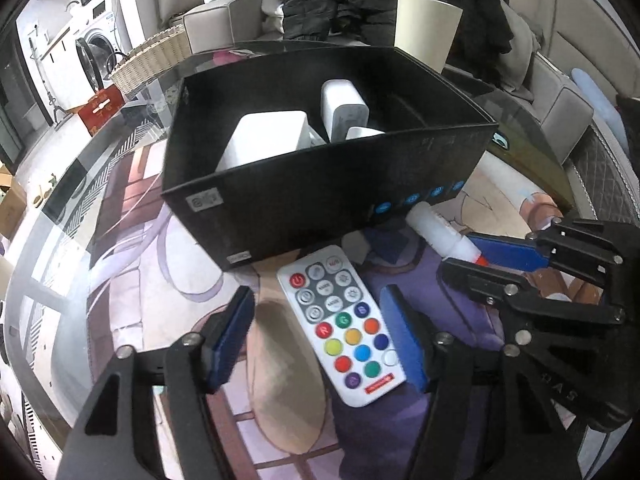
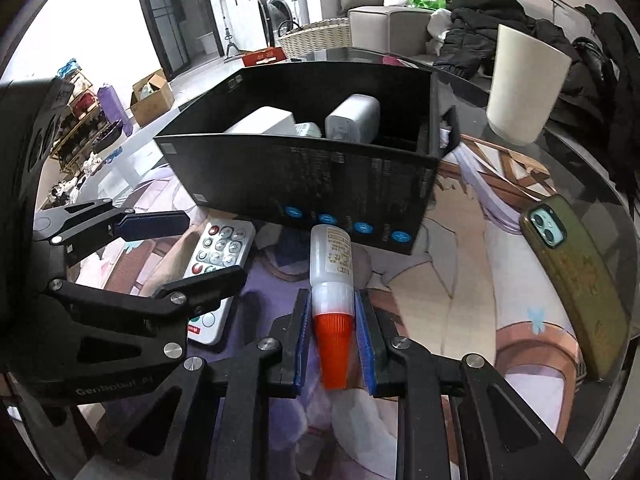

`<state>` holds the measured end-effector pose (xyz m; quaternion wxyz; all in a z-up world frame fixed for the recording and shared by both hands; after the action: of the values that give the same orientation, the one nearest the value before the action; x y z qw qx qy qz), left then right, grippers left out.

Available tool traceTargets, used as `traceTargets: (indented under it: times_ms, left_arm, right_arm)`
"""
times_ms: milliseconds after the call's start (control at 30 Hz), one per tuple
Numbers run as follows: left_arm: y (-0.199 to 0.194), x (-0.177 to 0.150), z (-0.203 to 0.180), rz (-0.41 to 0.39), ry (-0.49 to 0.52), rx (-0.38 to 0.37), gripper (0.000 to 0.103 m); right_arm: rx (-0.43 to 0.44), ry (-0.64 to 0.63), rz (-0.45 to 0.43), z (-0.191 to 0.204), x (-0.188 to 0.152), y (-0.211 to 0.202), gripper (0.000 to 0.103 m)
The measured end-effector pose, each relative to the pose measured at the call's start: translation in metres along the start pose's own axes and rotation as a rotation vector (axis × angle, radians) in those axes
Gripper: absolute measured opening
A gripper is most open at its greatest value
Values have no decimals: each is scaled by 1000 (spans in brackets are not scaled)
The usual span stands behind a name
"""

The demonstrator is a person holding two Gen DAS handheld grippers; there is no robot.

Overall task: Organize rigid objects
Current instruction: 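Grasp the red-capped glue bottle with the right tool while the left grasps the white remote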

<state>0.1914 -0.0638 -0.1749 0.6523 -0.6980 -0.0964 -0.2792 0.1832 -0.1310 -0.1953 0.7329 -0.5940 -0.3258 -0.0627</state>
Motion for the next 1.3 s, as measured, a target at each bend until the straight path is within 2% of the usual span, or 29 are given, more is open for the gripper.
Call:
traceTargets:
  times_ms: [233,300,533,600,667,700,900,933,967,1000,1067,1133,1233,1300]
  left_arm:
    - [-4,-9,13,14,-10,-13,61]
    - [-5,-12,15,23,-20,-16,69]
    - [-2,-12,1,30,13,-17,70]
    - [0,-11,0,29,26,4,64]
    - [-2,-10,-1,19,40,-3,40]
    - [-3,-10,-1,25,40,-14,38]
    - [-6,-12,3,17,46,-11,39]
    - [-6,-13,4,18,50,-10,42]
    - [-5,-14,4,20,49,-8,50]
    - [-5,-16,6,26,41,-9,55]
    - [-5,-16,5,23,43,-8,57]
    - [-5,-17,4,21,42,-7,56]
    - [-6,-16,2,16,42,-10,38]
    - [-6,-16,2,18,38,-16,38]
  right_arm:
    - [2,-12,2,9,4,5,22]
    - [3,-18,-1,11,6,5,22]
    - [-3,-12,-23,5,13,0,22]
    - [-5,-10,-19,4,12,0,22]
    - [3,-7,-14,4,11,0,22]
    - [3,-9,-14,4,10,0,22]
    - [7,-18,-11,7,11,1,22]
    - [9,-18,-7,7,11,2,22]
    - [9,-19,-3,7,11,4,22]
    - [7,-21,1,7,11,6,22]
    - [1,-23,5,7,11,10,22]
    - [-4,-32,2,9,12,11,24]
    - [-9,-35,-5,10,13,13,24]
    - [-10,-40,-10,10,13,15,22]
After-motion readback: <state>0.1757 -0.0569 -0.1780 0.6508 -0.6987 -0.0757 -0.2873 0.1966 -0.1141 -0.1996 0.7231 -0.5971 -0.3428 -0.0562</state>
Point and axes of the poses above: each gripper's, at about its wrist camera, not at the fingertips, and y roughly the way its jaws point, z to its left, x to its top, the point moved 10 cm from there along y, roughly the way its jaws point, and after that the axes turned 3 degrees about x, right-handed, at the moved point
